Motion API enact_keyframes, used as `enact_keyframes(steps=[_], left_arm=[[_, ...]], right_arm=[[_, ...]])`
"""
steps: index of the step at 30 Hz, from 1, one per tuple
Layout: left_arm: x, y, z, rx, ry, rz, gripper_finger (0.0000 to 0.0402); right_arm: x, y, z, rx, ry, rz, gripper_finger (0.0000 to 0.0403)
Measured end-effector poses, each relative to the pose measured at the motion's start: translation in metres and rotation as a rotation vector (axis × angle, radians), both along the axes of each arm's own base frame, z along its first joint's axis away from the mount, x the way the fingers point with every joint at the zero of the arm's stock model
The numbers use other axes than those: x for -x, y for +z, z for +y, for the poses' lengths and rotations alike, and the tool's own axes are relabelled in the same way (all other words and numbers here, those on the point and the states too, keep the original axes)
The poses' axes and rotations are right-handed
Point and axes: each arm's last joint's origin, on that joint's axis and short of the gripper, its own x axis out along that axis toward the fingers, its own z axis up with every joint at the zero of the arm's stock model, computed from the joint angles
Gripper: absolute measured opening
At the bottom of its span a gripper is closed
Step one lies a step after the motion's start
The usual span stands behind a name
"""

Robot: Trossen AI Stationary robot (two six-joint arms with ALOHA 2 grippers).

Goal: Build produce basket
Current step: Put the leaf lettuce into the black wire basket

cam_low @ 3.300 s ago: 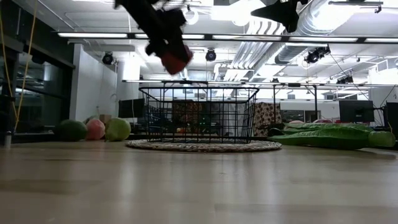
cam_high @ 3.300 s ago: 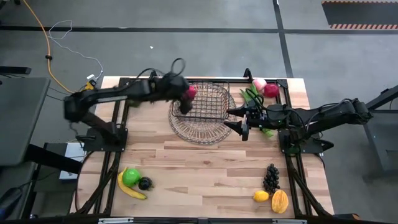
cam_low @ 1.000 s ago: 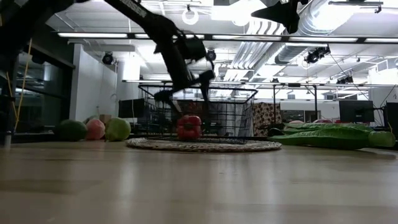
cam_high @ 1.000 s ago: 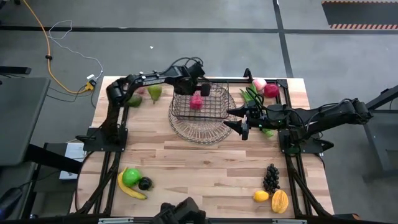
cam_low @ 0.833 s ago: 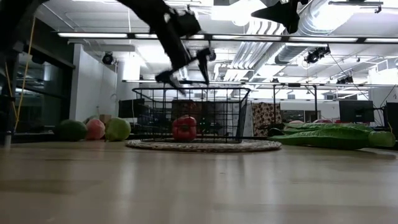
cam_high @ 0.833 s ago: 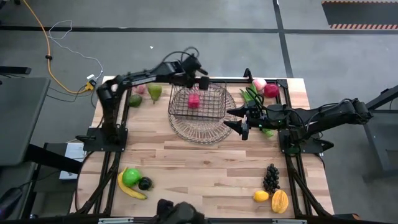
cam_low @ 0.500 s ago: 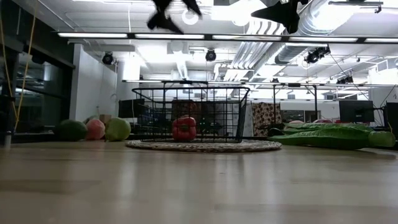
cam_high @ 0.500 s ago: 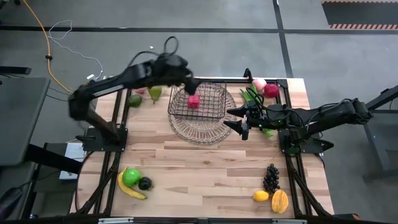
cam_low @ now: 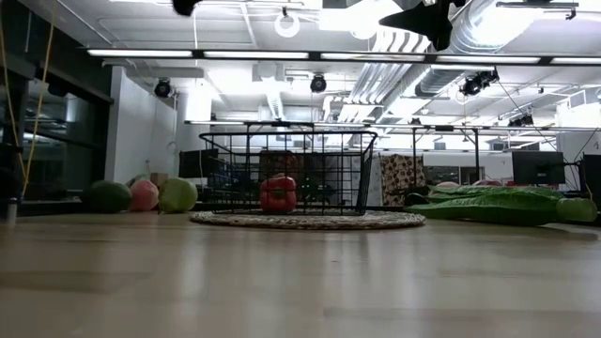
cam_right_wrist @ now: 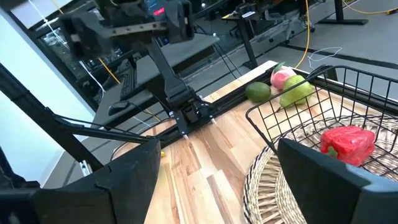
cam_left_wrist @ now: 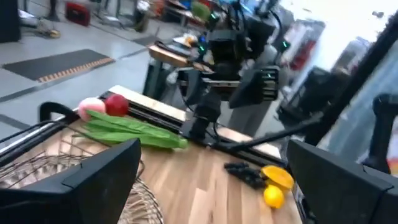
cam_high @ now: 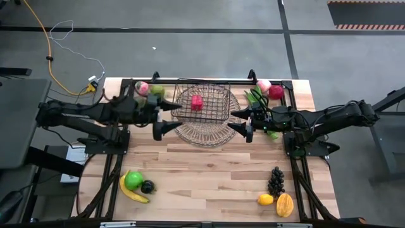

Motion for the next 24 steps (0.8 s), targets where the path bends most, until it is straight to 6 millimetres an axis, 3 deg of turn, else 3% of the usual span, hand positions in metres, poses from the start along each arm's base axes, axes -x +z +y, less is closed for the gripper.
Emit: enact_keyframes(steps=[6, 13, 19, 24], left_arm=[[0.02, -0.023, 0.001, -0.049, 0.101, 0.079, 0.0392], [0.022, -0.026, -0.001, 0.04, 0.061, 0.083, 0.0392], [0.027, -0.015, -0.004, 0.06, -0.031, -0.013, 0.0392], [0.036, -0.006, -0.005, 0.056, -0.049, -0.08, 0.0392]], right_arm=[[0.0, 0.0, 0.0, 0.001, 0.0, -0.004, 0.0314], [0.0, 0.001, -0.002, -0.076, -0.04, 0.0, 0.0314], [0.021, 0.013, -0.028, -0.234, -0.345, 0.377, 0.0314], [0.052, -0.005, -0.046, -0.387, -0.571, 0.79, 0.0314]])
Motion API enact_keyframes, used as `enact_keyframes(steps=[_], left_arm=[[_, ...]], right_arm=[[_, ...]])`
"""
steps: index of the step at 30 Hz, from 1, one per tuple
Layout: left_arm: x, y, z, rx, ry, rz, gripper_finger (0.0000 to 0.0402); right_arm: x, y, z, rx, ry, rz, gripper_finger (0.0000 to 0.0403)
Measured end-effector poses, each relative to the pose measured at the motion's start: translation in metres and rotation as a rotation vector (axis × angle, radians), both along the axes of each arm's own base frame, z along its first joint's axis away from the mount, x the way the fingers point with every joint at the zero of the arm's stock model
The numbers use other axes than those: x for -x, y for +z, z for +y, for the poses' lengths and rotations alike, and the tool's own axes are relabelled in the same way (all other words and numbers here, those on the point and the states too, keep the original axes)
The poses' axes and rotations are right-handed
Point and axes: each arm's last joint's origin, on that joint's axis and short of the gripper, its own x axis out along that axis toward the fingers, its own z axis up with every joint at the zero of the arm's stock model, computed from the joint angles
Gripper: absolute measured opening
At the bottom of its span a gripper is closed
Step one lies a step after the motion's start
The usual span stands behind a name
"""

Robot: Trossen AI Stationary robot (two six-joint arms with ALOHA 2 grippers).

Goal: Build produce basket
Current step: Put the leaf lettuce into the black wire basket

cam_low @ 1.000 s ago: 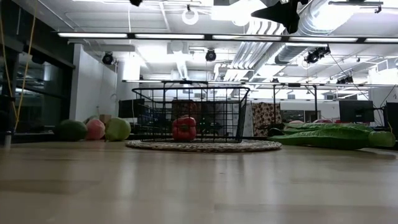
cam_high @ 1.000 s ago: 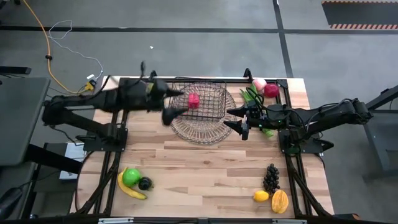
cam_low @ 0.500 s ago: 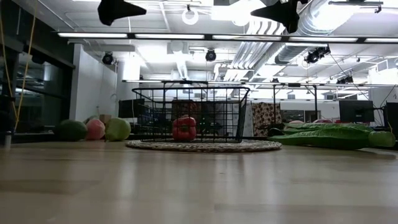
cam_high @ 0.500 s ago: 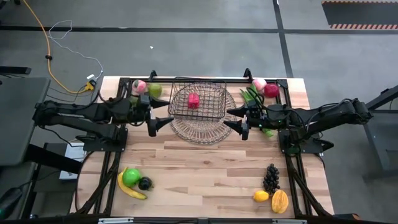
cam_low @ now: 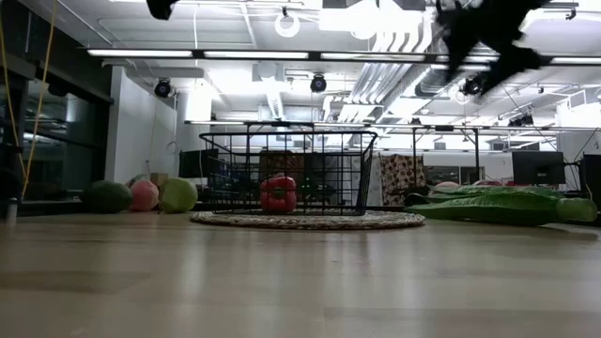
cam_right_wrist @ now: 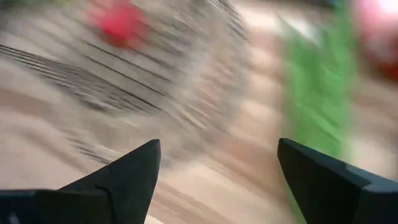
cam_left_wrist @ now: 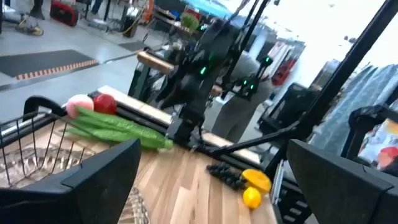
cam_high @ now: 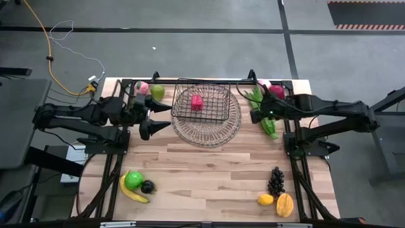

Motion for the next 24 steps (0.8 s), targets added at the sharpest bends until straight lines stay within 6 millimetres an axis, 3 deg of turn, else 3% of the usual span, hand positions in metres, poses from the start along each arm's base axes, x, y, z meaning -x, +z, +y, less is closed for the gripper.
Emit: enact_keyframes(steps=[7, 12, 16, 24], left_arm=[[0.006, 0.004, 0.0, -0.004, 0.02, -0.026, 0.0392], [0.007, 0.004, 0.0, -0.026, 0.022, -0.021, 0.0392], [0.007, 0.004, 0.0, -0.028, 0.023, -0.021, 0.0392], [0.007, 0.004, 0.0, -0.027, 0.022, -0.02, 0.0392]], right_arm=[[0.018, -0.055, -0.011, -0.153, -0.116, 0.227, 0.0314], [0.026, -0.086, -0.025, -0.169, -0.218, 0.254, 0.0314], [0.025, -0.099, -0.036, -0.155, -0.235, 0.206, 0.0314], [0.018, -0.12, -0.058, -0.159, -0.197, 0.326, 0.0314]])
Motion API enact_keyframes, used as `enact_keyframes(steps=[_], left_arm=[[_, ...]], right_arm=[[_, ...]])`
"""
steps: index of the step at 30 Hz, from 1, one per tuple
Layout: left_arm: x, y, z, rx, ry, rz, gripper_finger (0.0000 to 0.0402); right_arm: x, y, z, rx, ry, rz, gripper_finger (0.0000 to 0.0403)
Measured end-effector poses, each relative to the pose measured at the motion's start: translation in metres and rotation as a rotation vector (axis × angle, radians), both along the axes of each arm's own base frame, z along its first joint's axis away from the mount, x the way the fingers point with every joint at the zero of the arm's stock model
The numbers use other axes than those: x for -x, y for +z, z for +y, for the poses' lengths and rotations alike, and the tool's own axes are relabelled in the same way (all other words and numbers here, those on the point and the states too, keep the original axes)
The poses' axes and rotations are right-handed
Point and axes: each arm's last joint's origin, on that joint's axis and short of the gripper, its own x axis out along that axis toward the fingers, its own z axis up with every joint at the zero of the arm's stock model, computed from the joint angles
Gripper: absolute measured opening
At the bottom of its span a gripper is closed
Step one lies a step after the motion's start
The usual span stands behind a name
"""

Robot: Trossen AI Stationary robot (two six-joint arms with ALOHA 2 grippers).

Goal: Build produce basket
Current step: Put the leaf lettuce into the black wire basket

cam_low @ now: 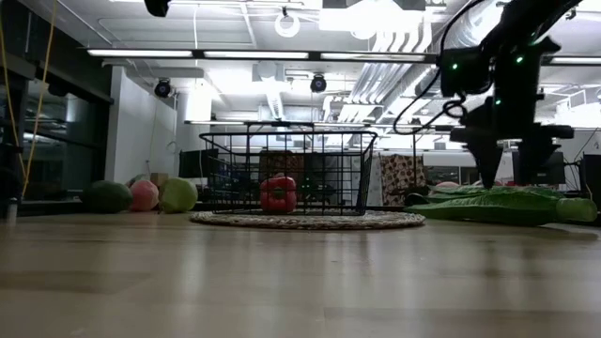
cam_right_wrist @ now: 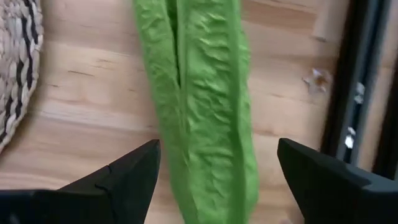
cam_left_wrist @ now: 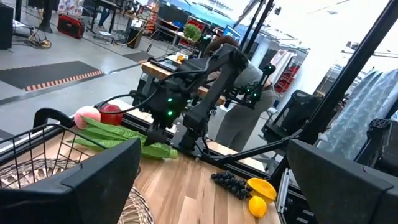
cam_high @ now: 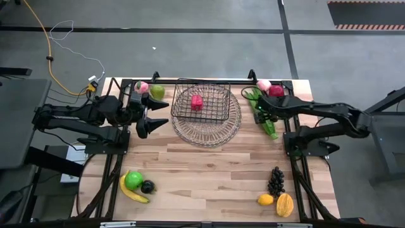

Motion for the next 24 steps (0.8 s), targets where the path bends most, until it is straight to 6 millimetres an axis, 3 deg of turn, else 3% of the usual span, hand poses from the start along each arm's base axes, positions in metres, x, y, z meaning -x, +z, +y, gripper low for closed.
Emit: enact_keyframes(steps=[16, 24], left_arm=[[0.0, 0.0, 0.0, 0.002, 0.0, 0.0, 0.0392], [0.0, 0.0, 0.0, 0.003, -0.001, -0.001, 0.0392]], right_arm=[[-0.016, -0.045, -0.03, -0.104, 0.03, 0.133, 0.0314], [-0.019, -0.05, -0.033, -0.127, 0.057, 0.129, 0.0308]])
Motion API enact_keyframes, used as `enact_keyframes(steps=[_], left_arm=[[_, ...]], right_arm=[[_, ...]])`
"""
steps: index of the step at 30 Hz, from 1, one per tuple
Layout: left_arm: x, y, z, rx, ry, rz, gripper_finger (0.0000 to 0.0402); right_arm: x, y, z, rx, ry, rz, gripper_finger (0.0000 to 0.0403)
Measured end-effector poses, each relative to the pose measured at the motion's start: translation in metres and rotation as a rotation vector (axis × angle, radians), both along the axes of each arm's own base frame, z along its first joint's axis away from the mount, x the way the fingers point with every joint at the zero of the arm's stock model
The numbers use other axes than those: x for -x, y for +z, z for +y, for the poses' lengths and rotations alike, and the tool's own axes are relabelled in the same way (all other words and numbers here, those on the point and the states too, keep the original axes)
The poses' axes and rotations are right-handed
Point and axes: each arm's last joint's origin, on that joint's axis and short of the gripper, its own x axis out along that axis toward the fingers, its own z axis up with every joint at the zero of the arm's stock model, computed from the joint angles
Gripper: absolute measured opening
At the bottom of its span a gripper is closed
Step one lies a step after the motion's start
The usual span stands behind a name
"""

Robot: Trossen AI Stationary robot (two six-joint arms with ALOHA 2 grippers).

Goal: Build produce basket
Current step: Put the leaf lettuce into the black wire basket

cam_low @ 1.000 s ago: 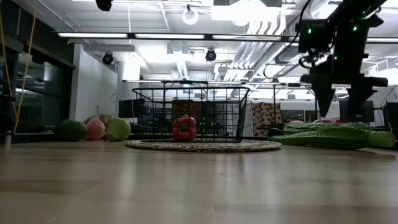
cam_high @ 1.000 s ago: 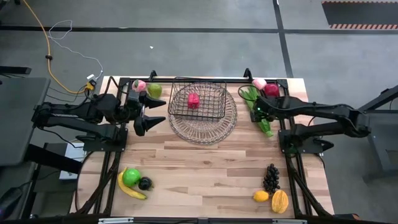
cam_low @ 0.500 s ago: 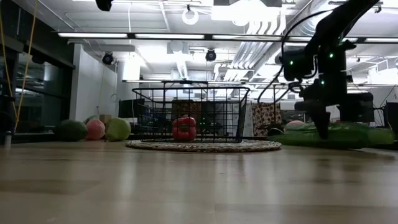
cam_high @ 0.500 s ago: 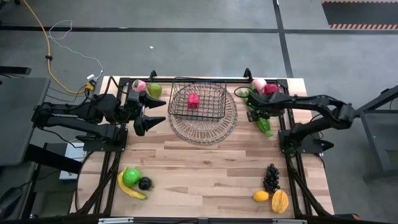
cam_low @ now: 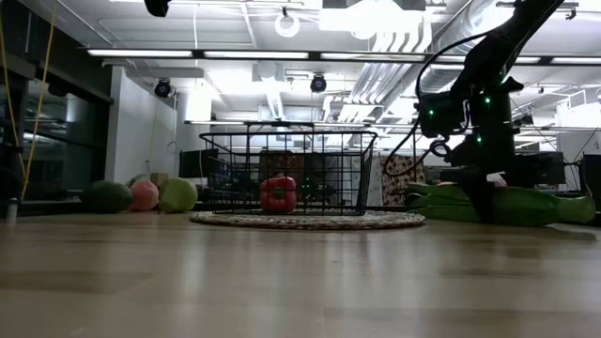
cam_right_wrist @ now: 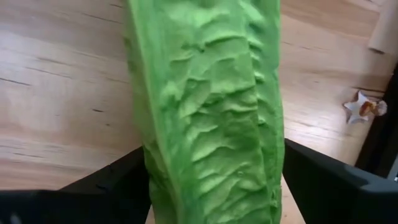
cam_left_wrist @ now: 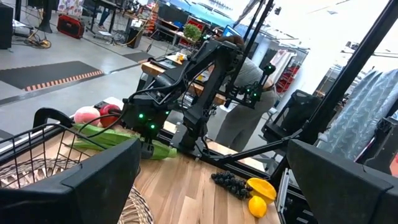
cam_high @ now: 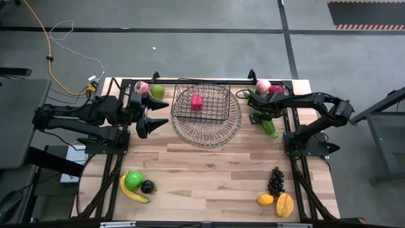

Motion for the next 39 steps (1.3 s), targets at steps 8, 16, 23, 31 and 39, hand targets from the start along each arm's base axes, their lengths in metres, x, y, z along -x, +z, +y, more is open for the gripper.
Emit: enact_keyframes(steps=[8, 16, 23, 31, 39], left_arm=[[0.0, 0.0, 0.0, -0.001, 0.0, 0.0, 0.0392], [0.0, 0.0, 0.0, -0.002, 0.0, 0.0, 0.0392], [0.0, 0.0, 0.0, -0.002, 0.0, 0.0, 0.0392], [0.0, 0.0, 0.0, 0.0, 0.0, 0.0, 0.0392], [0.0, 0.001, 0.0, 0.022, -0.003, -0.02, 0.0392]], right_arm=[[0.001, 0.005, 0.001, -0.001, 0.018, -0.035, 0.0206], [0.0, 0.051, 0.014, 0.055, 0.139, -0.178, 0.0086], [-0.013, 0.146, 0.028, 0.383, 0.37, -0.598, 0.0072], [-0.066, 0.213, 0.018, 0.675, 0.651, -0.78, 0.0074], [-0.157, 0.214, -0.018, 0.684, 0.947, -0.674, 0.0074]])
